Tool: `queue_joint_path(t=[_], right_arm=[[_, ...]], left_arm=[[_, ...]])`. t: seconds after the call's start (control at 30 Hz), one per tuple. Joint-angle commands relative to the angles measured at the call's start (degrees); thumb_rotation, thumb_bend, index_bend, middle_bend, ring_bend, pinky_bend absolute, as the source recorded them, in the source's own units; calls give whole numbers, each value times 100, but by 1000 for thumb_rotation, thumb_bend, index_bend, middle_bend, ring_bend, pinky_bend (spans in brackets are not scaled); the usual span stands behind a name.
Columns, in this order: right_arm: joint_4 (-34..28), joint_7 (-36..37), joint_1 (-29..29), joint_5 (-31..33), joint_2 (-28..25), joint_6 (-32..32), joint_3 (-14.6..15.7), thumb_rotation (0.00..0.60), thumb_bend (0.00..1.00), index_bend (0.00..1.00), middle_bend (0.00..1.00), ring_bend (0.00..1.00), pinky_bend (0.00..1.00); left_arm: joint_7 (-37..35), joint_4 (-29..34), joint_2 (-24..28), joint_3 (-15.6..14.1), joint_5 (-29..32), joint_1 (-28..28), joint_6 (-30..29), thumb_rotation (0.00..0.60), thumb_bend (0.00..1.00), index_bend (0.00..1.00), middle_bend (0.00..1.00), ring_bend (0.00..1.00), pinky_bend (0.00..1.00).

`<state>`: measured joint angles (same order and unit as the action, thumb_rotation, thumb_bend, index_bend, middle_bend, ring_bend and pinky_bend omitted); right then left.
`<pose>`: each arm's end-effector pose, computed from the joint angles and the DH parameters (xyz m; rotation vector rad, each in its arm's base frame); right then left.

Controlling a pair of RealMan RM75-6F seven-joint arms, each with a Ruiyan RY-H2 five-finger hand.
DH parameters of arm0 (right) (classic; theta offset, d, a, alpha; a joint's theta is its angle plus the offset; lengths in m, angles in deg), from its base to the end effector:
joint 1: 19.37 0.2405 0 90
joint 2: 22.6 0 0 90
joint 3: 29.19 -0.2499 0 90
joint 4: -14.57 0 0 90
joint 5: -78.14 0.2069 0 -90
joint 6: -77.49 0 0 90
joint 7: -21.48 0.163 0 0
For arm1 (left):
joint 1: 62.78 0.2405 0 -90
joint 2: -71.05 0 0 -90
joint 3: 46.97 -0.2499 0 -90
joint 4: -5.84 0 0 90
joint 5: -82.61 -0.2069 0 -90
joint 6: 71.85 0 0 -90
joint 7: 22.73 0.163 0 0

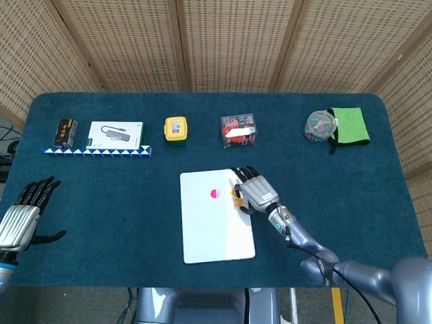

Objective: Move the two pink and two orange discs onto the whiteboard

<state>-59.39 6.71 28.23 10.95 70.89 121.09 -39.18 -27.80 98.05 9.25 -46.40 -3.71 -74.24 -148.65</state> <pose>-0.1316 -0.3727 -0.0599 2.0508 -0.9340 0.8362 -0.2970 0.2243 0.1450 -1.5338 -0.9991 -0.9000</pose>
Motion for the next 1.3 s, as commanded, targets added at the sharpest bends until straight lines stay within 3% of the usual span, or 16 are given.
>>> queue_joint_path(t=[0.03,0.57,0.83,0.97,1.3], right_arm=[[94,-339,152,245,243,-43,-25,600,414,554,0,0,44],[3,-686,175,506,153,-15,139,600,425,551,0,0,44],[-200,-490,125,399,-5,1,195,600,375,327,0,0,44],[-178,-467,129,368,49,60,193,600,285,266,0,0,44],[-354,-341,-70,158,-356,357,268,600,260,253,0,0,44]], left_arm=[[-53,-10,11,-7,-4,6,1,600,0,0,0,0,0],[-89,-13,18,-10,-17,0,10,600,0,0,0,0,0],[-47,-6,9,-7,-24,-7,9,600,0,0,0,0,0],[-54,-6,10,-10,-27,-4,5,600,0,0,0,0,0],[-73,-6,19,-8,-11,-5,20,600,0,0,0,0,0]])
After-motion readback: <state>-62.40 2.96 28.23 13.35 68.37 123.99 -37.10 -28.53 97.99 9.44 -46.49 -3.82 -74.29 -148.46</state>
